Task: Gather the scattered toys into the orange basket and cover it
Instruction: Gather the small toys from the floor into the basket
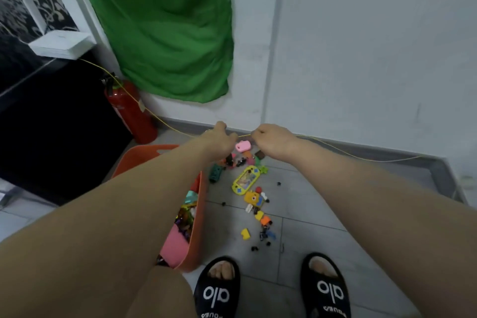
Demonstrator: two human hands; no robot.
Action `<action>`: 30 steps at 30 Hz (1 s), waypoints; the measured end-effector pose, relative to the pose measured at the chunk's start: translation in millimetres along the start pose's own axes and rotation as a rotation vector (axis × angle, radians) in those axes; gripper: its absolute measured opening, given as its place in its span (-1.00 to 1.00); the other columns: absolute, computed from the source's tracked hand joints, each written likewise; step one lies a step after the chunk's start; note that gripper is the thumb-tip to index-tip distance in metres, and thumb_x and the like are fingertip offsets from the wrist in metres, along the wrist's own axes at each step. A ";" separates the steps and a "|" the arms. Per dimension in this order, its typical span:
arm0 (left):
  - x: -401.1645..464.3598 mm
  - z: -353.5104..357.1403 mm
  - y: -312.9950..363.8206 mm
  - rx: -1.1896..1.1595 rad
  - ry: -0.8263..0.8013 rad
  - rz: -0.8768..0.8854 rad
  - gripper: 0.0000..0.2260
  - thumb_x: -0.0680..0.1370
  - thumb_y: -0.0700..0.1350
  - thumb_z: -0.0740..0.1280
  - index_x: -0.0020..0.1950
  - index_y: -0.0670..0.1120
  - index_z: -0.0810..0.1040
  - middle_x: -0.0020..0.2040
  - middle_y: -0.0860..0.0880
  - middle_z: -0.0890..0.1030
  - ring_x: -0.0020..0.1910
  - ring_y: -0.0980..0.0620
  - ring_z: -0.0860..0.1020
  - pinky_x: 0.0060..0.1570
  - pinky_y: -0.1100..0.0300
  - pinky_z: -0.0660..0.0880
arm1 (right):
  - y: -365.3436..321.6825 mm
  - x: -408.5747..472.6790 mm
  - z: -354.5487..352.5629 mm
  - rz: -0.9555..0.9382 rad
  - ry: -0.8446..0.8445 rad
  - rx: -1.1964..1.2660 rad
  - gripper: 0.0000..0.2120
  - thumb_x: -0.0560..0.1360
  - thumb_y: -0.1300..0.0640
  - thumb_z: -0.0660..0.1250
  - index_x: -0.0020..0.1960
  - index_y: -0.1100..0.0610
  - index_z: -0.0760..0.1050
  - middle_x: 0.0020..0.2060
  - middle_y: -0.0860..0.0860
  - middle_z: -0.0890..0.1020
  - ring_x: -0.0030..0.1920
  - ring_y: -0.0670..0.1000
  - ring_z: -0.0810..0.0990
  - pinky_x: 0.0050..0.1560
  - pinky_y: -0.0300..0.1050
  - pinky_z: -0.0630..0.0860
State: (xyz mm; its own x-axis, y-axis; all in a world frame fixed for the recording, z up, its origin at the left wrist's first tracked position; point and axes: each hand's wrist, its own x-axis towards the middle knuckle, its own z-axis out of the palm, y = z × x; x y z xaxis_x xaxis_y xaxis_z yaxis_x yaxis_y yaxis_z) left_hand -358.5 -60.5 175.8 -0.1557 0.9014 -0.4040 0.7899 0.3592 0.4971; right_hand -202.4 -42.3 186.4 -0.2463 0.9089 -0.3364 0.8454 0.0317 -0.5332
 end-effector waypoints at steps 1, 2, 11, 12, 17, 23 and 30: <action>-0.8 8.9 5.4 0.009 -0.019 0.013 -0.49 0.62 0.09 0.12 0.52 -0.10 0.19 0.43 -0.26 0.38 0.36 -0.24 0.39 0.28 0.02 0.34 | 8.2 -1.2 -2.6 0.014 0.003 -0.010 -0.76 0.62 0.06 0.05 0.00 0.12 0.46 0.13 0.16 0.58 0.07 0.14 0.49 -0.05 -0.13 0.33; 0.1 19.0 9.5 0.009 -0.040 0.020 -0.50 0.62 0.09 0.12 0.51 -0.10 0.19 0.42 -0.27 0.38 0.35 -0.24 0.40 0.23 0.04 0.34 | 17.5 -2.6 -4.5 0.031 0.001 -0.022 -0.78 0.61 0.06 0.07 -0.04 0.11 0.45 0.11 0.15 0.57 0.05 0.14 0.48 -0.07 -0.14 0.32; 64.6 104.4 -28.9 0.031 -0.172 -0.091 -0.50 0.63 0.07 0.14 0.52 -0.07 0.18 0.41 -0.27 0.39 0.34 -0.24 0.42 0.24 0.03 0.37 | 111.5 46.4 38.2 0.129 -0.135 -0.058 -0.54 0.59 0.09 0.23 0.47 0.12 0.31 0.41 0.14 0.41 0.35 0.17 0.44 0.16 -0.15 0.39; 80.9 115.2 -39.2 0.038 -0.167 -0.130 -0.48 0.62 0.08 0.15 0.53 -0.08 0.17 0.41 -0.28 0.38 0.35 -0.25 0.41 0.26 0.02 0.37 | 123.4 63.0 51.3 0.141 -0.152 -0.054 -0.48 0.59 0.07 0.24 0.52 0.08 0.24 0.45 0.14 0.37 0.38 0.17 0.41 0.21 -0.13 0.38; 143.5 150.4 -72.5 0.023 -0.173 -0.242 -0.26 0.52 0.23 0.30 0.56 0.01 0.03 0.47 -0.30 0.22 0.44 -0.29 0.26 0.39 -0.03 0.27 | 169.4 136.6 107.4 0.168 -0.165 -0.034 -0.33 0.56 -0.11 0.26 0.57 -0.05 0.07 0.48 0.18 0.28 0.39 0.21 0.38 0.32 0.00 0.39; 224.1 193.0 -94.5 0.014 -0.147 -0.302 0.10 0.35 0.28 0.48 0.57 0.15 -0.27 0.58 -0.17 -0.20 0.54 -0.29 0.00 0.46 -0.16 0.16 | 202.1 226.4 153.2 0.156 -0.137 -0.032 -0.25 0.52 -0.28 0.22 0.58 -0.16 -0.05 0.52 0.19 0.12 0.50 0.24 0.18 0.42 0.06 0.24; 276.9 229.5 -107.0 0.228 -0.093 -0.230 -0.09 0.36 0.42 0.34 0.53 0.31 -0.14 0.57 -0.09 -0.05 0.49 -0.31 0.01 0.35 -0.40 0.05 | 208.7 297.8 183.1 0.060 -0.089 -0.220 -0.24 0.48 -0.40 0.15 0.56 -0.19 -0.02 0.55 0.15 0.01 0.51 0.27 0.12 0.45 0.14 0.22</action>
State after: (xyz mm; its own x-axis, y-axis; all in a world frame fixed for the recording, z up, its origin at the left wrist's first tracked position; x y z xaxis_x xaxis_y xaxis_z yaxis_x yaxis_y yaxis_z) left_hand -350.0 95.2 -165.4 -0.2990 0.7733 -0.5592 0.8542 0.4781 0.2045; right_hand -186.0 158.8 -167.2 -0.2254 0.8721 -0.4344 0.9402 0.0779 -0.3315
